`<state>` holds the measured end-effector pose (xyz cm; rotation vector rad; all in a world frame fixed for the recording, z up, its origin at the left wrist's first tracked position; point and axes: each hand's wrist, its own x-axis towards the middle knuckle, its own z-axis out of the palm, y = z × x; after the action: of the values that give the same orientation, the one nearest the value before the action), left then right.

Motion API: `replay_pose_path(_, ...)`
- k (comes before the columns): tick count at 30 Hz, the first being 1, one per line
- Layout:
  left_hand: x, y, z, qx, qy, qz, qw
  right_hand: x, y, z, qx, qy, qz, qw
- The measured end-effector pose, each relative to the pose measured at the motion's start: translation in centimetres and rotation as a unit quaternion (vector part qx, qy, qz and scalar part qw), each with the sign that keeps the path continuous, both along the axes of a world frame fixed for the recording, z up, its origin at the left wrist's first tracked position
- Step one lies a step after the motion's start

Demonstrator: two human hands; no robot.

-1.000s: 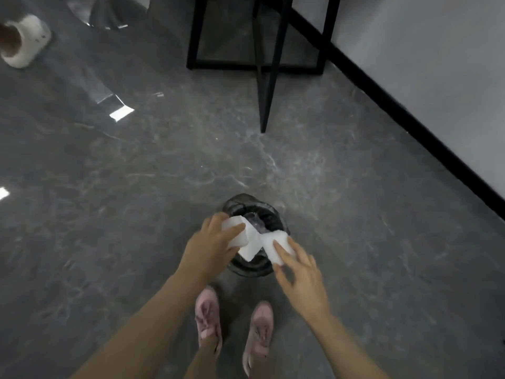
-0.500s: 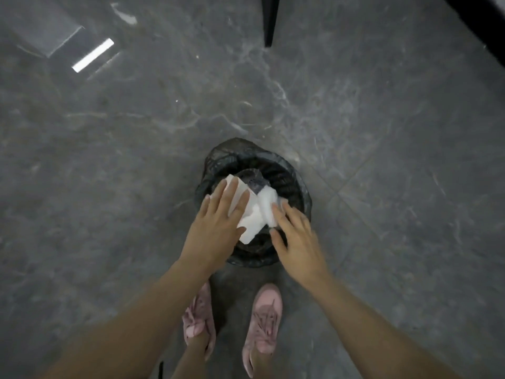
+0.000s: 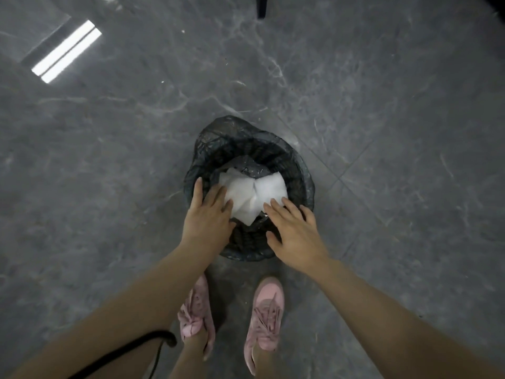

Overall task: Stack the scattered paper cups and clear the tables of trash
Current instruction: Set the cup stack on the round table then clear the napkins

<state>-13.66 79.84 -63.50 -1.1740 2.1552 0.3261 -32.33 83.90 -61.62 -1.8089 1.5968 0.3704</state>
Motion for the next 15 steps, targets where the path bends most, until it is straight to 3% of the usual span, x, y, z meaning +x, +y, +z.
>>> replay_pose_path(7, -0.2, -2.1, 5.4, -0.035, 0.063, 0.042, 0.997, -0.6, -2.2, 5.2, -0.034, 0.012, -0.003, 0.999)
replay_pose_path(15, 1.4, -6.2, 20.6, -0.094, 0.16, 0.202, 0.962, -0.4, -7.9, 19.4, -0.097, 0.03, -0.009, 0.995)
